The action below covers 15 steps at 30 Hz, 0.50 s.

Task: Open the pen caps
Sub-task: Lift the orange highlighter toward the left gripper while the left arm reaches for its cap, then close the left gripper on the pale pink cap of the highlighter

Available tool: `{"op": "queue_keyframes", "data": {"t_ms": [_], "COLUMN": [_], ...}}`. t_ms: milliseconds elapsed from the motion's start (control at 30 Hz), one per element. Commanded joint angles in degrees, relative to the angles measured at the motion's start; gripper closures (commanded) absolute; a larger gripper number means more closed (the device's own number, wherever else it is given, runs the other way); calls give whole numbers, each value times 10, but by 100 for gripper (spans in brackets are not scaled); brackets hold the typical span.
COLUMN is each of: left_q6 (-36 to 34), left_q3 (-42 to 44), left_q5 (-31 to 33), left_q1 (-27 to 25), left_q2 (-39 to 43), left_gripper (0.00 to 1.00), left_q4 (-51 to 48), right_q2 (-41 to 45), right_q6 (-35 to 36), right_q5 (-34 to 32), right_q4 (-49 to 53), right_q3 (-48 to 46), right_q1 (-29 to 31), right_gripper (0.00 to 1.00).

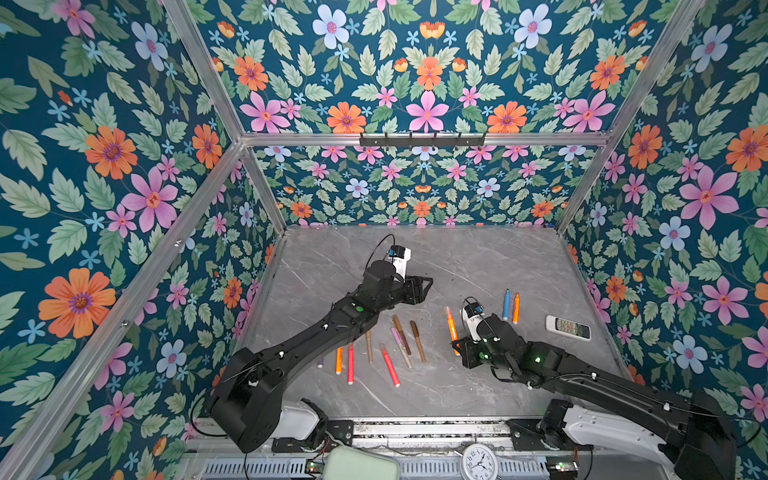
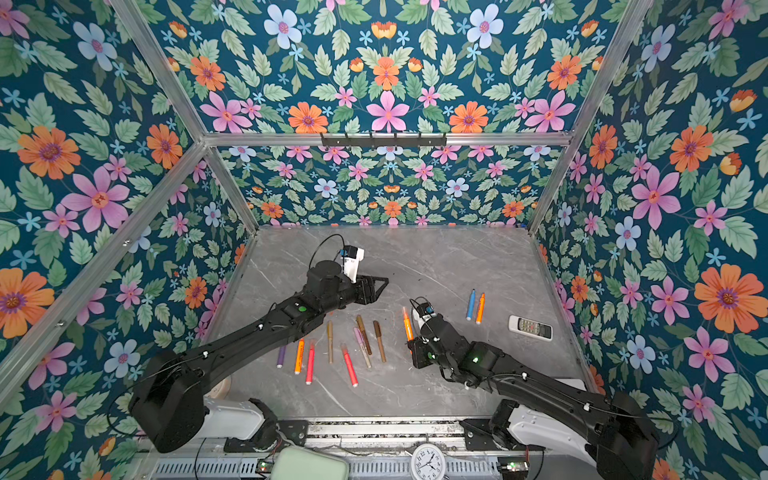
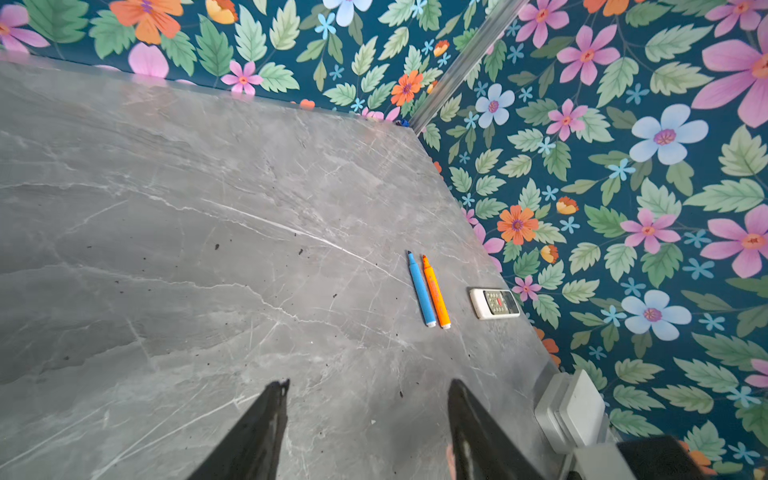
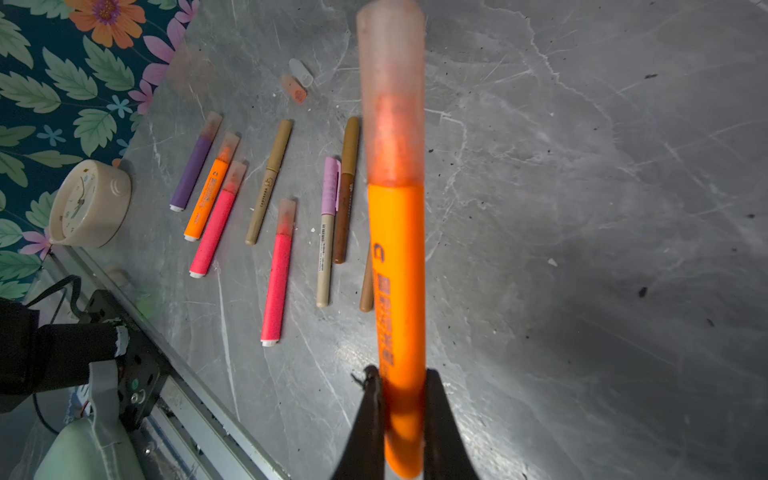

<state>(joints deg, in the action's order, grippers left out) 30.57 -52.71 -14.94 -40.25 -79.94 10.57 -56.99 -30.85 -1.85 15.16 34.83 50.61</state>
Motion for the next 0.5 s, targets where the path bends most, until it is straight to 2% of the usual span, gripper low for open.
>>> {"op": "queue_keyframes", "data": {"t_ms": [0,100,467], "left_q6": [-12,-14,5], "left_q3": [1,12,62], "left_q5": [-16,-23,-75], "left_q1": [-10,-20,-54], "left_q2": [-6,-3,38], "left_gripper": [37,37,37], "left_q4": [20,15,0], "right_q2": [8,17,49], "right_q6": [23,27,4], "right_q5": [-4,3,152], "right_q4": [30,47,41], "right_q3": [11,20,35], "right_q1": [-7,-8,-8], "right_gripper": [100,100,100]}}
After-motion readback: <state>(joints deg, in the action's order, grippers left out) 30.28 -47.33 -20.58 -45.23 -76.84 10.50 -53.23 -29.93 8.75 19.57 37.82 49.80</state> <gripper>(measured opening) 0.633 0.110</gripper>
